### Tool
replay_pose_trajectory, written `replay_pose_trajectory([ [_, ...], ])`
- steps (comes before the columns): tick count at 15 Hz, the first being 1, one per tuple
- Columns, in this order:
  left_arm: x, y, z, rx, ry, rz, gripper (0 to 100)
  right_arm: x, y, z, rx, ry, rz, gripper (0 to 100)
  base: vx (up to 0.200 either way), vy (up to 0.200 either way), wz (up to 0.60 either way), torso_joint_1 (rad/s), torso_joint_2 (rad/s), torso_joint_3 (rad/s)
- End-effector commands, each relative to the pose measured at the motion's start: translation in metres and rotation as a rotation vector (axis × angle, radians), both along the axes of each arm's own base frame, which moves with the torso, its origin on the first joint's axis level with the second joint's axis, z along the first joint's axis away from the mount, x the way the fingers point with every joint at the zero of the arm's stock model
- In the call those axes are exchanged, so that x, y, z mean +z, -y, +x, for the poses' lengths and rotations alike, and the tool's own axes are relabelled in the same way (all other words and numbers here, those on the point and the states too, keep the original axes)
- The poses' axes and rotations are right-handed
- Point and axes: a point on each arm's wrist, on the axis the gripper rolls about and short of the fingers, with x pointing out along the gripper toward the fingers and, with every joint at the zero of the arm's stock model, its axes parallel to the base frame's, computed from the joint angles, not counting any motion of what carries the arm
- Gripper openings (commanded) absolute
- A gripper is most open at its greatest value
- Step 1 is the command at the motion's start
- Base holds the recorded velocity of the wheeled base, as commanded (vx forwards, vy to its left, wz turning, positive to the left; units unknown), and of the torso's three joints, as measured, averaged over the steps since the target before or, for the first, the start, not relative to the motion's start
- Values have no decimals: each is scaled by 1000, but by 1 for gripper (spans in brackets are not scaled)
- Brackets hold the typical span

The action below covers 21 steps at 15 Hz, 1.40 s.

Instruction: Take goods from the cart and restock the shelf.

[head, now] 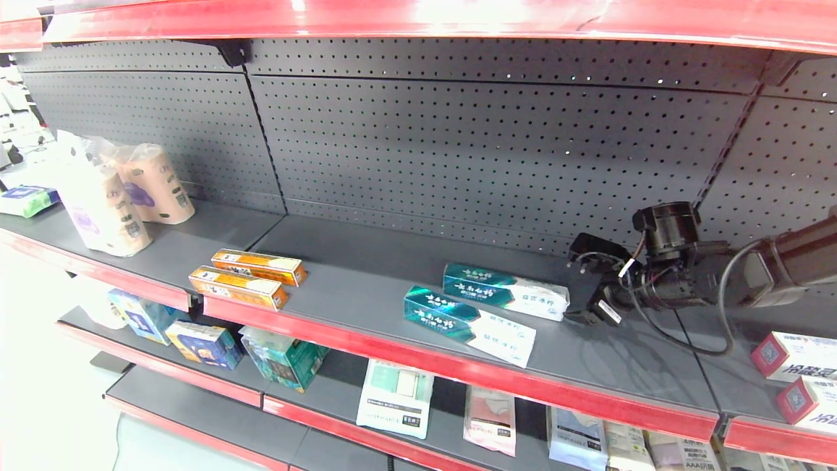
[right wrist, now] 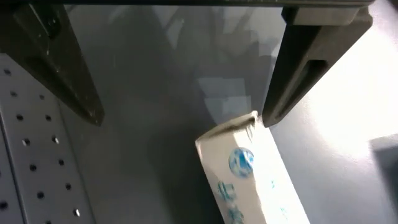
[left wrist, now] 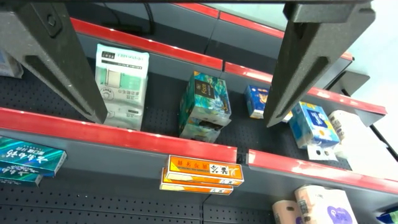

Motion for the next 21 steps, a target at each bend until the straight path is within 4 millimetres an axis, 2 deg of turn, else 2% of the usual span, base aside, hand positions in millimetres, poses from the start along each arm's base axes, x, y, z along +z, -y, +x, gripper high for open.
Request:
replay_pose_trajectory([
  [1, 0, 0, 0, 1, 0, -1, 100, 4, 5, -3, -16, 7, 4, 100, 0, 0, 0, 0, 0, 0],
  [5, 0, 0, 0, 0, 0, -1, 100, 12, 13, -9, -64, 20, 12, 100, 0, 0, 0, 0, 0, 0],
  [8, 0, 0, 0, 0, 0, 1, 100, 11, 22, -6, -178, 19, -8, 100, 0, 0, 0, 0, 0, 0],
  [12, 0, 0, 0, 0, 0, -1, 100, 10, 10, 1, -166, 30, 9, 100, 0, 0, 0, 0, 0, 0],
  [15, 0, 0, 0, 1, 0, -1, 100, 6, -6, 5, -133, 50, 25, 100, 0, 0, 0, 0, 0, 0],
  [21, 0, 0, 0, 1, 0, -1, 100, 8, -15, 10, -120, 62, 37, 100, 0, 0, 0, 0, 0, 0],
])
